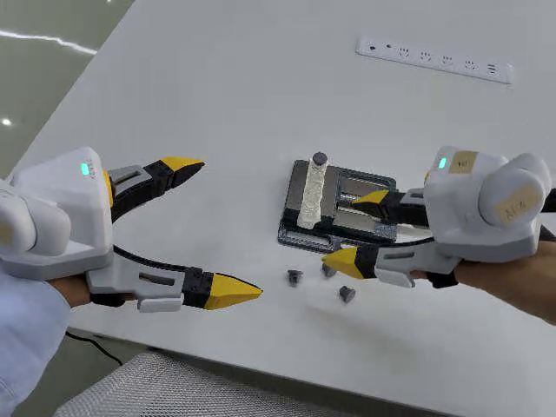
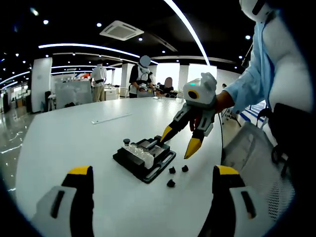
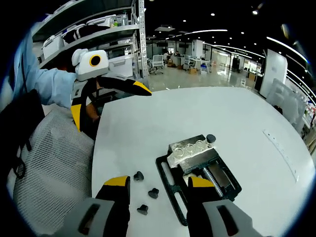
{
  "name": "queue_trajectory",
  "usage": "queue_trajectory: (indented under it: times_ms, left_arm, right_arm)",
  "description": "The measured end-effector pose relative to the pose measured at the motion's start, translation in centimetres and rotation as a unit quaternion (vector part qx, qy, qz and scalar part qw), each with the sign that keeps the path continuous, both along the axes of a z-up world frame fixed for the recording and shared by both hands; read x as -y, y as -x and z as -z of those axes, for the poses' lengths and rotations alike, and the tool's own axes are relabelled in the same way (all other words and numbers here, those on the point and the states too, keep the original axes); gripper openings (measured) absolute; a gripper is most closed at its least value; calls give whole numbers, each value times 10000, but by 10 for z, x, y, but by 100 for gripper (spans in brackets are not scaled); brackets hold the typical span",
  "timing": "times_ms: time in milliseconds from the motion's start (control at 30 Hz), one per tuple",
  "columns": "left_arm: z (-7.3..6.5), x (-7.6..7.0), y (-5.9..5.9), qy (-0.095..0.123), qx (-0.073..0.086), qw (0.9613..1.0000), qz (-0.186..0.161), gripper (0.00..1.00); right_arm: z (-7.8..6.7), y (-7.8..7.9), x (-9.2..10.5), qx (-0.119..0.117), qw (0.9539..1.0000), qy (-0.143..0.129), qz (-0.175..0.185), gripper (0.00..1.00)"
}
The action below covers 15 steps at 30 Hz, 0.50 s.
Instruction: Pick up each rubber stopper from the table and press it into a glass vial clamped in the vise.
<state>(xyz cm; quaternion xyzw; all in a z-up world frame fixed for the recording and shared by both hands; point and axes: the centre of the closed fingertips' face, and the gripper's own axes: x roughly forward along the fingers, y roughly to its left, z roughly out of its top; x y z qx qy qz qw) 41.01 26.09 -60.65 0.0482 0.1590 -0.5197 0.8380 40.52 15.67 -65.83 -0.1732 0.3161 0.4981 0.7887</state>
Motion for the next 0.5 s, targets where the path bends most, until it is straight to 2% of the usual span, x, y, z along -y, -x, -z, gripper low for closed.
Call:
queue_trajectory:
  times_ms: [233,333,500]
  left_arm:
    - [-3,6,2,-41,34,10000,82,99]
    - [-4,9,4,-50,39,9999,128,99]
    - [-4,12,6,-62,51,9998,168,99]
  right_arm:
    - [5,14,4,13,9998,-51,203,36]
    - [14,22,7,-83,9994,-53,320,34]
    - [32,35,15,-100,9990,151,403,27]
